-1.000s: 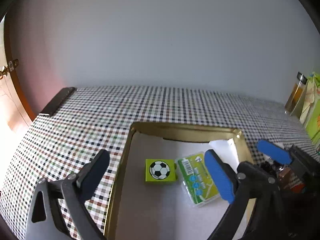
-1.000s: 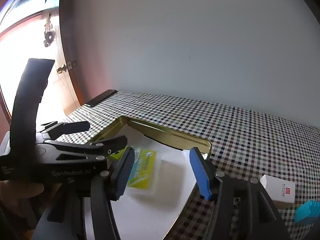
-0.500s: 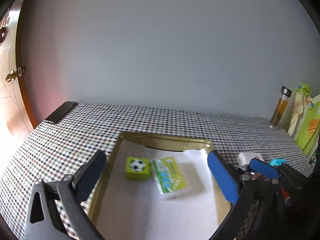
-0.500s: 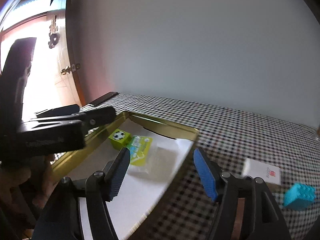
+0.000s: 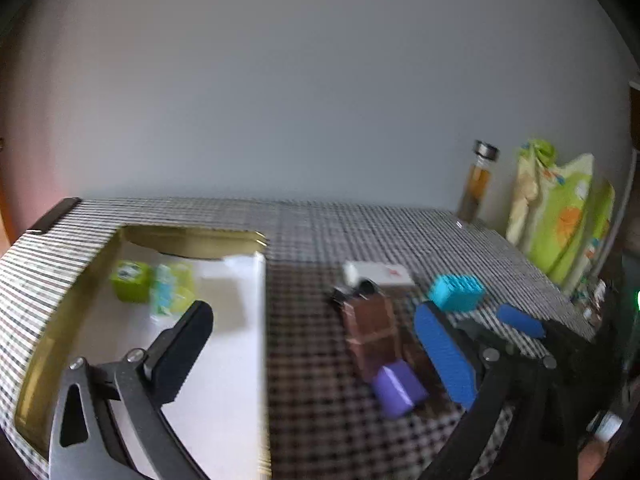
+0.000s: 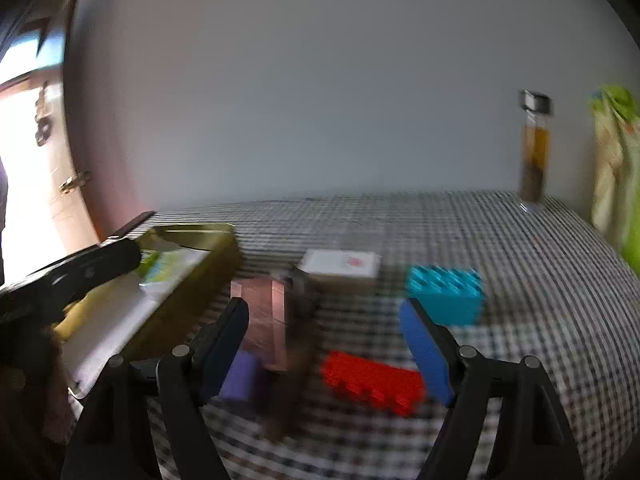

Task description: Organize rigid objects

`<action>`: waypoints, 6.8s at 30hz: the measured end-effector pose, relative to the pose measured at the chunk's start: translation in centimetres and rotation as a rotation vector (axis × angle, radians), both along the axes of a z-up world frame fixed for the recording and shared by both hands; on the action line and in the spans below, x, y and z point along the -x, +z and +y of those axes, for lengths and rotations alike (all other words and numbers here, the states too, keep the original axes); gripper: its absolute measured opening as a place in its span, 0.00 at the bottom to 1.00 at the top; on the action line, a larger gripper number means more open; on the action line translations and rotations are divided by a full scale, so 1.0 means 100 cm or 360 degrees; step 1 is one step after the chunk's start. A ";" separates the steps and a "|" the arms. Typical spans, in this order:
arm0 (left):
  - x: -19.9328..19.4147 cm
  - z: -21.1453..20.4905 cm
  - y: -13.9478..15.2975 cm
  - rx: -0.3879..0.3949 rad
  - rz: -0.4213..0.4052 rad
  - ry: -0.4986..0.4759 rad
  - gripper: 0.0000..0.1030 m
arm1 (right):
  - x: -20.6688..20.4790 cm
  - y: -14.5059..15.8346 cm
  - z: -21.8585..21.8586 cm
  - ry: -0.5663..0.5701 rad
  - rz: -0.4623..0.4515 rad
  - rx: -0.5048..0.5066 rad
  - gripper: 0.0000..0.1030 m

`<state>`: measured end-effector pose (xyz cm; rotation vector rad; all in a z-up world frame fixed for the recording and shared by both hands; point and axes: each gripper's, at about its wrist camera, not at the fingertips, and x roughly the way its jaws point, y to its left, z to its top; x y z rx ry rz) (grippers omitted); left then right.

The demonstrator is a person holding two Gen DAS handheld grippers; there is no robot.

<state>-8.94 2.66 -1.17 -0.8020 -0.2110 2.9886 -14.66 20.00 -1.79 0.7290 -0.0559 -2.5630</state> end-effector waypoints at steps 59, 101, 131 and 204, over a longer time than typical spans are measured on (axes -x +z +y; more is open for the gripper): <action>0.010 0.042 -0.034 0.0197 -0.0215 -0.0123 0.98 | 0.026 -0.032 0.012 0.0003 -0.0393 -0.0156 0.63; 0.016 0.049 -0.061 0.0015 -0.0485 -0.0345 0.47 | 0.029 -0.032 0.012 0.0051 -0.0400 -0.0141 0.63; -0.017 0.023 -0.034 -0.0120 -0.0049 -0.0261 0.39 | -0.013 0.002 0.023 -0.0029 0.0039 0.0012 0.63; -0.045 -0.040 -0.007 0.0012 0.0352 0.0124 0.39 | -0.055 0.018 -0.078 0.0250 0.0446 -0.0035 0.63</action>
